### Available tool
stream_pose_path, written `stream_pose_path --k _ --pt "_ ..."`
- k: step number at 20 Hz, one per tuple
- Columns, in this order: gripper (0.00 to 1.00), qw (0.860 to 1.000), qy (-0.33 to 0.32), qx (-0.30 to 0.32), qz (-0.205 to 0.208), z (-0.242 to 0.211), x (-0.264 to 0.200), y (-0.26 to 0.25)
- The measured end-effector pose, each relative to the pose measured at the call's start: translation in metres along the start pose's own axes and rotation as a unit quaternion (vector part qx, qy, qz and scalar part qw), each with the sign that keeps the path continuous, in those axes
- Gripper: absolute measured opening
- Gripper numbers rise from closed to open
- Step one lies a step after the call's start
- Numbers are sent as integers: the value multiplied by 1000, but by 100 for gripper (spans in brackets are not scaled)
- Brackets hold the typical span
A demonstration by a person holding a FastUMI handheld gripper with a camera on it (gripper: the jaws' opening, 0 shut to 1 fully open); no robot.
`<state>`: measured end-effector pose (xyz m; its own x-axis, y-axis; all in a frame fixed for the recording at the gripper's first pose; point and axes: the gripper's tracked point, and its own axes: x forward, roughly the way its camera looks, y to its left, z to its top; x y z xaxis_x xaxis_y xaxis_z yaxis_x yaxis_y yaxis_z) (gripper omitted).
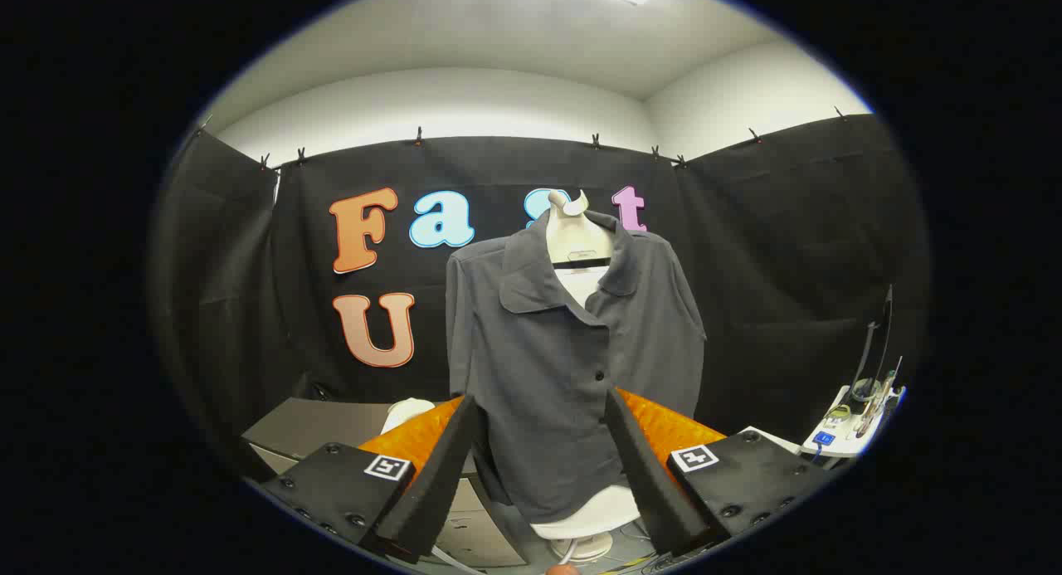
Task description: Iron the clothes twice with a garment steamer, once on the left side and once on the right side.
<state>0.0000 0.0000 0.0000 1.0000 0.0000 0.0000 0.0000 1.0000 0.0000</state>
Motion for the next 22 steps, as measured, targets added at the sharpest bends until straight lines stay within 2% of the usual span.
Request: stream_pose_path --k 7,15,22 --pt "98 1000 6 -4 19 -3 7 5" --pt "98 1000 1 4 19 3 6 -4" --pt "98 999 12 5 30 -3 6 14"
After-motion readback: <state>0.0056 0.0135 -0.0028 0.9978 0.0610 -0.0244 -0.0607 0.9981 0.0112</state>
